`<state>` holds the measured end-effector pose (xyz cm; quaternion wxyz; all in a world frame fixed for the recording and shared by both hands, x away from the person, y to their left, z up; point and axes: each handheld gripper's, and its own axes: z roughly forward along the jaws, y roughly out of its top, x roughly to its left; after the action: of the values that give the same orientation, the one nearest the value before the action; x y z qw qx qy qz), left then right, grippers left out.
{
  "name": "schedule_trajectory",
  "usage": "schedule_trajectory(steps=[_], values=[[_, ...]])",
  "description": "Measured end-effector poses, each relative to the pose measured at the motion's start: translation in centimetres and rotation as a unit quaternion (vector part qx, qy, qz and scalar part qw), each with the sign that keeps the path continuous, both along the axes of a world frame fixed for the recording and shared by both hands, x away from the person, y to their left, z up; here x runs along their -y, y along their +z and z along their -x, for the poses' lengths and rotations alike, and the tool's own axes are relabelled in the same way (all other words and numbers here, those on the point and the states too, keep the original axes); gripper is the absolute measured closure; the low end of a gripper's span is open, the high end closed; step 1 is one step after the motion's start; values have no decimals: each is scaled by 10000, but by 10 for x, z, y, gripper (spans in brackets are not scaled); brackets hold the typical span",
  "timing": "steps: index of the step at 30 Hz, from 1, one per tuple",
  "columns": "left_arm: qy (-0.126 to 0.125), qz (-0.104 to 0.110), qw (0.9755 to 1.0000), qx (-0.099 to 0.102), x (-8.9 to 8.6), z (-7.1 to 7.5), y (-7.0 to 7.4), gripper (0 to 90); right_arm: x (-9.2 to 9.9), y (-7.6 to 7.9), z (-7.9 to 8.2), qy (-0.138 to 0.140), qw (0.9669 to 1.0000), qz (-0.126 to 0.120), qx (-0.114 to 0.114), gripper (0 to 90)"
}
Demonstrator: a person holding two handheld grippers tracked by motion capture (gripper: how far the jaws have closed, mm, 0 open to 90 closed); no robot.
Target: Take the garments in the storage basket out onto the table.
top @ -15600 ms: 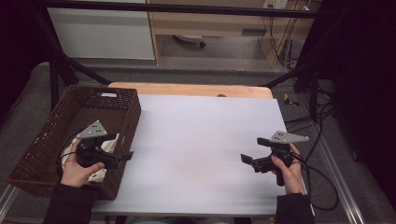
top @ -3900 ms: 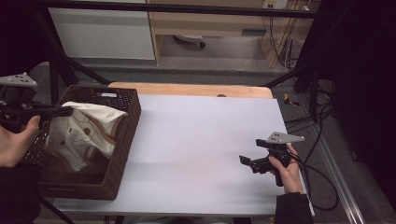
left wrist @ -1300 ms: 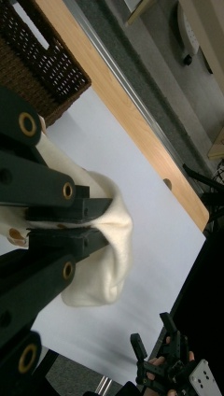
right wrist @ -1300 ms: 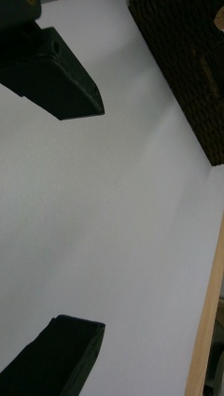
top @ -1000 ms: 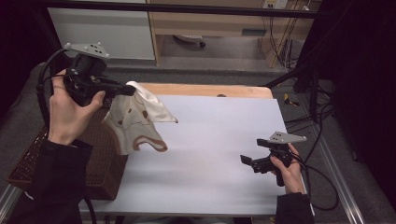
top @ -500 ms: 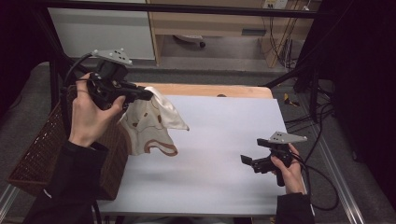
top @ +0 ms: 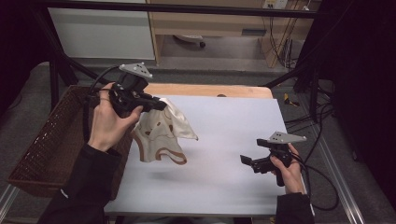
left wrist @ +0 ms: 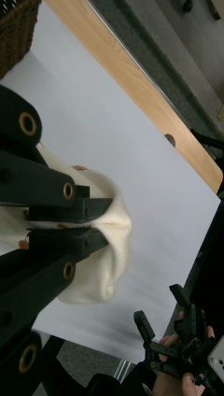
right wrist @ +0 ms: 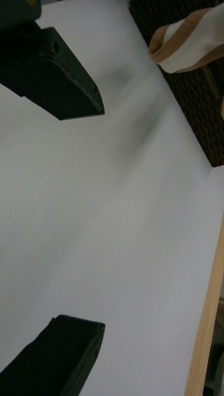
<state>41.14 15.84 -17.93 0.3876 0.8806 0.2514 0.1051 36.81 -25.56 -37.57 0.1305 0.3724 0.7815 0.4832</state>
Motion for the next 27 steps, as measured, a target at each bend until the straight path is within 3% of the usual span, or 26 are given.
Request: schedule_trajectory(steps=[13, 18, 27], values=[[-140, -176, 9997, -110, 28, -10, -42, 858, 0, 0, 0, -17, 10000, 1, 2, 5], [-131, -87, 9998, -109, 32, -10, -56, 856, 1, 1, 0, -13, 10000, -9, 13, 5], [-213, -138, 9991, -340, 41, -12, -86, 852, 0, 0, 0, -19, 10000, -3, 5, 5]])
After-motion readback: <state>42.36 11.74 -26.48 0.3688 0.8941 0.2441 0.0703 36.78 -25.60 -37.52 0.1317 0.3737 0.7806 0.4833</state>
